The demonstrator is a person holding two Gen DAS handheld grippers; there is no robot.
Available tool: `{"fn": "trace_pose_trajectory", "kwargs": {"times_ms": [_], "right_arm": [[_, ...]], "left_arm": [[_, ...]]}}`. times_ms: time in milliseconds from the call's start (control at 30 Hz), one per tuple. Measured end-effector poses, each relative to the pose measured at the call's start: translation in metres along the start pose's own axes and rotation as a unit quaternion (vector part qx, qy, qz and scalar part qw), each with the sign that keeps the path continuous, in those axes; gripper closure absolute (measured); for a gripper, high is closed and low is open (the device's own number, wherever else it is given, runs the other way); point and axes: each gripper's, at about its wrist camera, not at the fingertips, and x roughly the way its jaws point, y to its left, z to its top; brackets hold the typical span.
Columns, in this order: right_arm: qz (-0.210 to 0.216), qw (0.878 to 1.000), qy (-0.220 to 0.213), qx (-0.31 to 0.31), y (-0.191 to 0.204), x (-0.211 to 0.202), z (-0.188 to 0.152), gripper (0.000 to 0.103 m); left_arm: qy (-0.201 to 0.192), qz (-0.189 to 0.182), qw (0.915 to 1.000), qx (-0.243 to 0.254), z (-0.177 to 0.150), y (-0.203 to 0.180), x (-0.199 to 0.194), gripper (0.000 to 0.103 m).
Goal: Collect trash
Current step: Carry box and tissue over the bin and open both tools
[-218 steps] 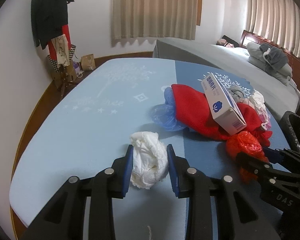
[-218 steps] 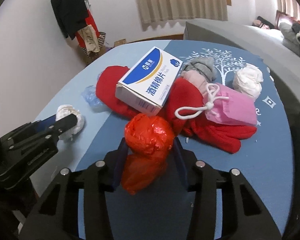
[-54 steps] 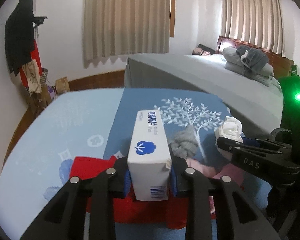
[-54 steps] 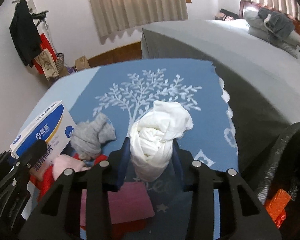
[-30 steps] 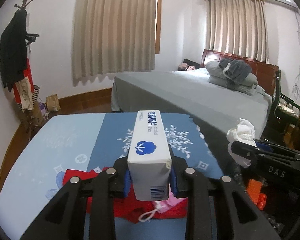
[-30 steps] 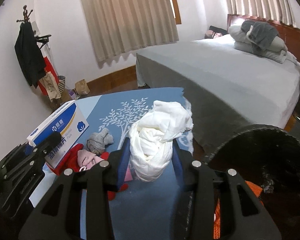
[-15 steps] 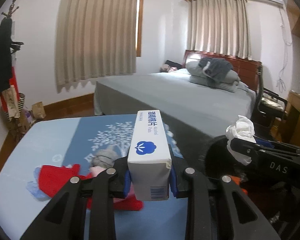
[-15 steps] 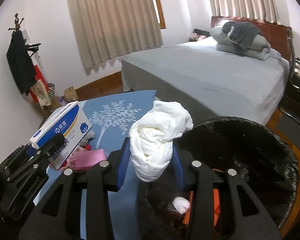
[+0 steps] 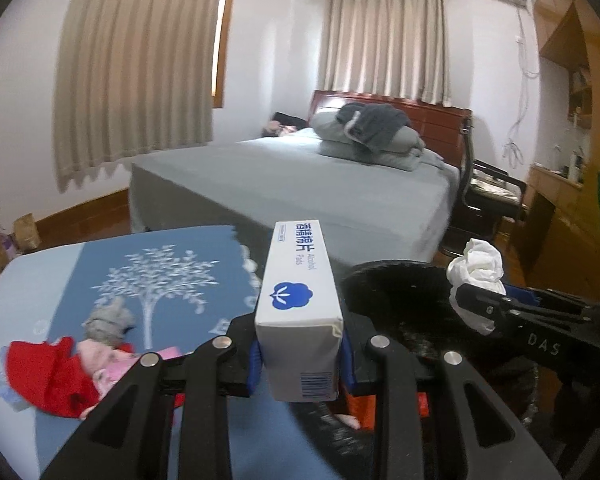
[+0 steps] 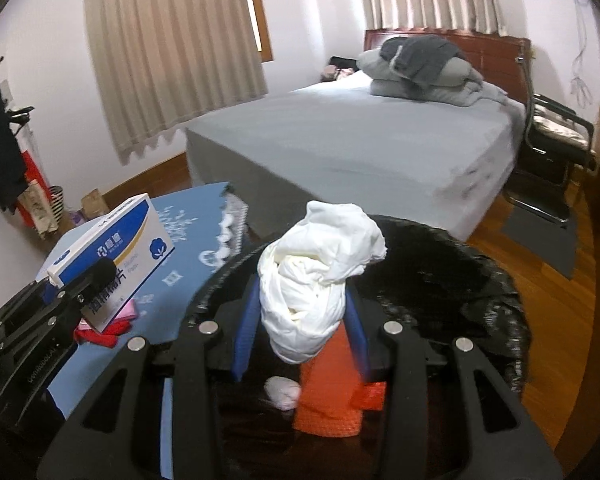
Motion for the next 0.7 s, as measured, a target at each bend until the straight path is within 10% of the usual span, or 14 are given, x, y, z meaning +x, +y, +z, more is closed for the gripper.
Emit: {"fn": "trace_pose_trajectory", "kwargs": {"times_ms": [467,567,700], "right_arm": [[-0.046,0.999,-0.006,0.025,-0.043,-0.006,-0.006,0.06],[-0.055,0.998,-0.007,0.029,-0.048,-0.007,-0.006,0.049],[-0.069,0.997,-0.021,0.03,-0.051,-0.012,-0.006,0.023]], "left_arm": [[0.023,-0.06,0.9979,0.009,0.008,-0.049,0.036,0.072],[0.024,-0.067,0.9975,0.002,0.008,-0.047,0.039,0.045],[0.014,-0.054,0.9984,0.0,0.009,-0.038,0.034,0.038]]}}
